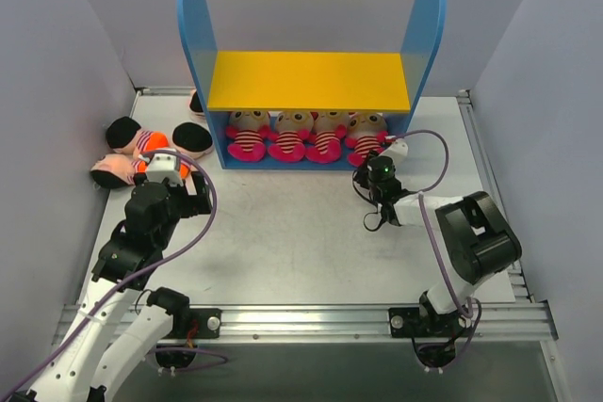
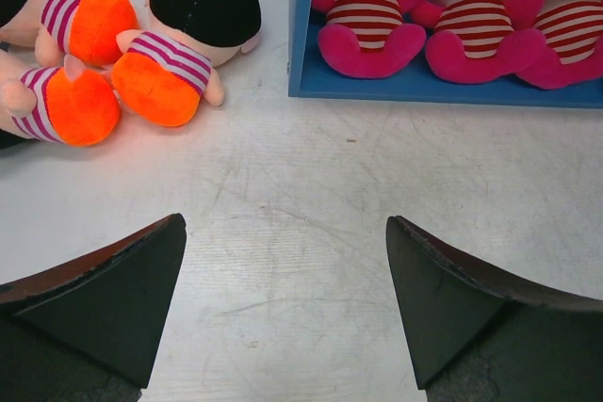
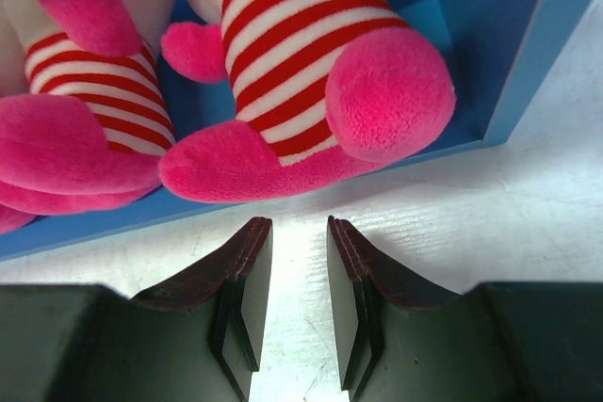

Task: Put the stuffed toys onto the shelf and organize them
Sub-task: Adjust the position of the stuffed toy, then grab a stuffed toy with the left arm, then pass the stuffed toy from the left arm to the right

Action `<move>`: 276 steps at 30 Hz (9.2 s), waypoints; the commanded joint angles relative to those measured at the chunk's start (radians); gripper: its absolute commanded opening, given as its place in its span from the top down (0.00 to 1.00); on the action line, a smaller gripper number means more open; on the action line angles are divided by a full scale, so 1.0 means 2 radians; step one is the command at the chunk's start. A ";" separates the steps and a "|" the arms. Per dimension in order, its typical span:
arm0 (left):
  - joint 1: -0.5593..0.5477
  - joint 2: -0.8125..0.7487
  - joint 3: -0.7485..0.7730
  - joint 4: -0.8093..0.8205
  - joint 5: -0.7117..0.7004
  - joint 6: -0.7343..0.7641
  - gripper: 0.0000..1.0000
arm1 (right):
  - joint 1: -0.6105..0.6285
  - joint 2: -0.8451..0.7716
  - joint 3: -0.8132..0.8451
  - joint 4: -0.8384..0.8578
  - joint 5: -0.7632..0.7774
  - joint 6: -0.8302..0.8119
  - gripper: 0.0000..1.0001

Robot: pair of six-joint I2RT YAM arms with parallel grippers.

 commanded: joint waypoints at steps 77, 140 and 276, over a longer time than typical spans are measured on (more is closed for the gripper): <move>0.004 -0.011 -0.002 0.014 0.009 0.010 0.04 | 0.058 0.080 0.152 0.046 -0.045 -0.007 0.53; 0.170 0.148 0.038 0.030 0.059 -0.074 0.06 | 0.052 -0.546 0.089 -0.460 0.058 -0.152 0.00; -0.050 0.083 -0.059 0.334 0.327 -0.492 0.87 | 0.174 -0.233 0.030 0.113 -0.456 -0.042 0.72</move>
